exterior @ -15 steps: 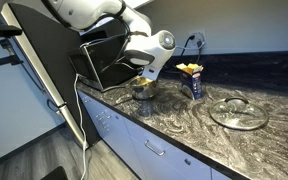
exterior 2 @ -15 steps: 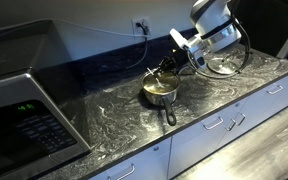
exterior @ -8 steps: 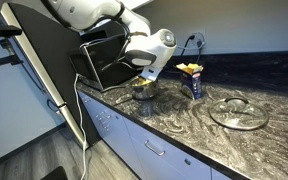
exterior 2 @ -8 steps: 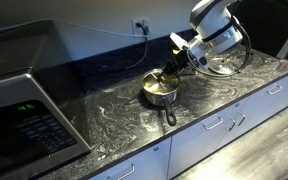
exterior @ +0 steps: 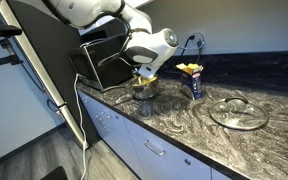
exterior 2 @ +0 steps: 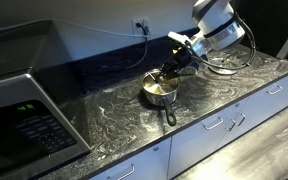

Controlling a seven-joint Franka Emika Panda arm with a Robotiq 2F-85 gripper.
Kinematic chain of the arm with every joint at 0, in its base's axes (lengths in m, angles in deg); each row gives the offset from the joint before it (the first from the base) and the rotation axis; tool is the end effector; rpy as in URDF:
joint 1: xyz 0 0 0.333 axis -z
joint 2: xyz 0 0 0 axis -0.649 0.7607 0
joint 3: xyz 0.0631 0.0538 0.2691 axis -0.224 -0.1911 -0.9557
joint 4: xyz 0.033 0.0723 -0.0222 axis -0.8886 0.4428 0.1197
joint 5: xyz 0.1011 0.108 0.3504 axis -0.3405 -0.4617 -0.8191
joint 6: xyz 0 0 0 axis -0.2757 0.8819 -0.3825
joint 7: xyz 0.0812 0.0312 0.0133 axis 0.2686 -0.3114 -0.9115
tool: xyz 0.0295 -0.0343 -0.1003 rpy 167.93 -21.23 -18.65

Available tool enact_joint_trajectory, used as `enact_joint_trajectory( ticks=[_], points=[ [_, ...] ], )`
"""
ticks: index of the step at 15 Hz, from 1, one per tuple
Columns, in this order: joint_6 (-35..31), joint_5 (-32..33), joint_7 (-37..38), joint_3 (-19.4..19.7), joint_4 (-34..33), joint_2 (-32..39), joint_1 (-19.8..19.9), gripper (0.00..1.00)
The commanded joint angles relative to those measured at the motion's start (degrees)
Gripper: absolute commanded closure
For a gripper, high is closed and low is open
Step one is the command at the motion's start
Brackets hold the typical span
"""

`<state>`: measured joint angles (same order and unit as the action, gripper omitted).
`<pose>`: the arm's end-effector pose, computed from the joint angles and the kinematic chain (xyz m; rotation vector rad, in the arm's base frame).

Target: Pour the contents of the box into the pot and cover the pot

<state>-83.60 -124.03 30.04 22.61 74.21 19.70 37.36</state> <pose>0.6583 0.0970 0.2387 -1.3064 1.8742 0.8898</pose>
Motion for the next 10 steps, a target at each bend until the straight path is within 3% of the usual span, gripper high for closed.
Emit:
enact_joint_trajectory(
  ticks=[1,10],
  points=[
    [2.7,-2.2,-0.1,-1.3,-2.0,0.5,0.9,0.97],
    [3.5,-9.1,-8.0,-1.6,1.9,-5.3,2.6,0.97]
  ],
)
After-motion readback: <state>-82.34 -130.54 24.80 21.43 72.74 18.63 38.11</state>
